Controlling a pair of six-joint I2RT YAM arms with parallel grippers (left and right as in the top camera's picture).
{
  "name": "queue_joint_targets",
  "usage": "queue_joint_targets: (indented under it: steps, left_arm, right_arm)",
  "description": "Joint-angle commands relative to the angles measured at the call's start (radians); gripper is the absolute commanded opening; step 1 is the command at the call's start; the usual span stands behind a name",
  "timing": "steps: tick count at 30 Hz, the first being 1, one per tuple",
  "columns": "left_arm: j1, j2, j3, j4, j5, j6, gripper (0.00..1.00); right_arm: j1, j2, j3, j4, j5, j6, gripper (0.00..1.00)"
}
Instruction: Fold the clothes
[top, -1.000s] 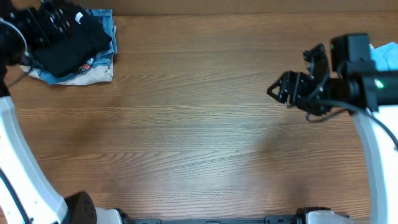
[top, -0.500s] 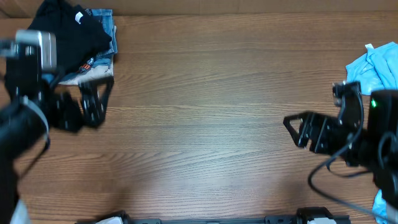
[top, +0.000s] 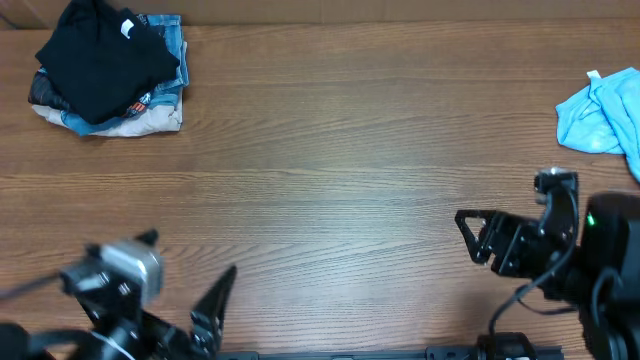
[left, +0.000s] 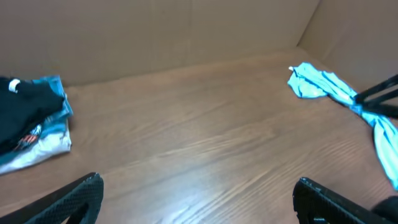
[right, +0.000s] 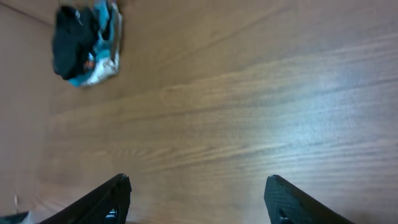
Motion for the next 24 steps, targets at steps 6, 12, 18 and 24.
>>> queue_joint_targets:
  steps: [6,12,18,24]
  left_arm:
    - [-0.006,-0.286,-0.348,0.145,0.018,0.010,1.00]
    - [-0.006,-0.303,-0.472,0.175,0.011,0.011,1.00]
    - [-0.006,-0.303,-0.554,0.186,0.011,0.010,1.00]
    - [-0.006,-0.303,-0.569,0.183,0.011,0.010,1.00]
  right_arm:
    - [0.004,-0.177,-0.124,0.088,0.207,0.118,0.74]
    - [0.004,-0.190,-0.220,0.205,0.253,0.144,0.89]
    - [0.004,-0.185,-0.258,0.230,0.253,0.143,1.00]
    - [0.004,-0.184,-0.258,0.230,0.253,0.143,1.00]
